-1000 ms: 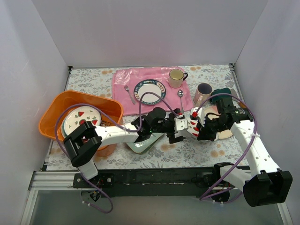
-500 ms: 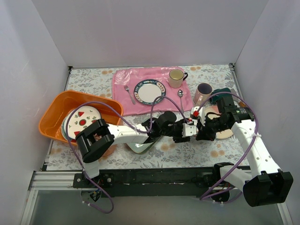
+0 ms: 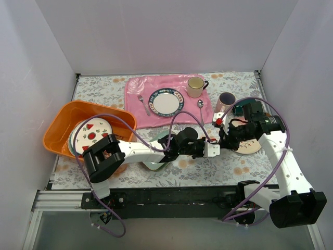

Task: Place the mixed dishes into the plastic bin
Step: Pick up the plate at the center of the board.

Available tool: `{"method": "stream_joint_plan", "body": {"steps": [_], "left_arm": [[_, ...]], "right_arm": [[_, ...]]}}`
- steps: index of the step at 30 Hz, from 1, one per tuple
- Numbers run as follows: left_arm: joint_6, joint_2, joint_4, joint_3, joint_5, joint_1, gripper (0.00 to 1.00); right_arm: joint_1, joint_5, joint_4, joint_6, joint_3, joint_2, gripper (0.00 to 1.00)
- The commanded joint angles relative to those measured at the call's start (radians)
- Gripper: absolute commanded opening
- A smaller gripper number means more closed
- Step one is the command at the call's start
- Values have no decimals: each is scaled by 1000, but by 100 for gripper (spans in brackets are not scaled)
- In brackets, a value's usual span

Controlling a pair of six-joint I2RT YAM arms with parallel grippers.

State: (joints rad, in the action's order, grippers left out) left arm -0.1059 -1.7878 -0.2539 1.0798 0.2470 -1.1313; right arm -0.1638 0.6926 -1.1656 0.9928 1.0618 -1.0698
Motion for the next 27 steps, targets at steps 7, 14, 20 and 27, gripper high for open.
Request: {"method": "stream_joint_plan", "body": {"steps": [7,14,20,27], "left_arm": [[-55,246,1,3,-120,2,0],[-58,341,125,15,-146,2,0],[-75,409,232,45,-205,2,0],[-169,444,447,196,-392,4,0]], "right_arm": [[38,140,-78,-66,194,-25,44],[76,206,-98,-63,311,-42,65],[135,268,-57,-115,365,-42,69],[217,390,-11,-187,383,-64,70]]}}
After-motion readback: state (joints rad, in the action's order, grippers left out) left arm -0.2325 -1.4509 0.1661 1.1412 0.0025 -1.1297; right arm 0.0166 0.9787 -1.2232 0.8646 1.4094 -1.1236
